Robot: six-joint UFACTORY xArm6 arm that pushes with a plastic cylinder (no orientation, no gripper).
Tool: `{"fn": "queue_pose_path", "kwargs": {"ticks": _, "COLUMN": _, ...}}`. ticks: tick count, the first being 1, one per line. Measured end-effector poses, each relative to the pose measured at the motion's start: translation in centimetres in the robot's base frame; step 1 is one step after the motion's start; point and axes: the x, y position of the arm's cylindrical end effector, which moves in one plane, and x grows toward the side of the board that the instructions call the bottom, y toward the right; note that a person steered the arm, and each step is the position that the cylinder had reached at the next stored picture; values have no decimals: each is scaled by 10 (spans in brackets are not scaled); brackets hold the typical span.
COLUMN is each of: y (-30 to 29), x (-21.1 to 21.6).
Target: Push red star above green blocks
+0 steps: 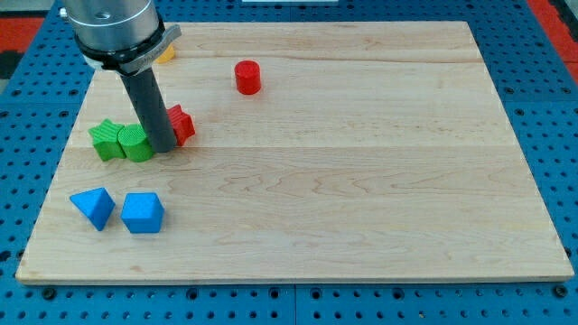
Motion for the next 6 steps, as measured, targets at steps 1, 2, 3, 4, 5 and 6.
{"fn": "queue_pose_path", "kwargs": {"ticks": 1, "y": 11, "x": -11}}
{"fn": "queue_pose_path", "kwargs": {"ticks": 2, "y": 26, "x": -30}}
{"fn": "queue_pose_path", "kwargs": {"ticks": 3, "y": 84, "x": -40}}
{"fn": "queue_pose_path", "kwargs": {"ticks": 4, "y": 94, "x": -51}}
{"fn": "queue_pose_path", "kwargs": {"ticks": 5, "y": 21, "x": -57}}
{"fn": "queue_pose_path", "kwargs": {"ticks": 6, "y": 8, "x": -80}}
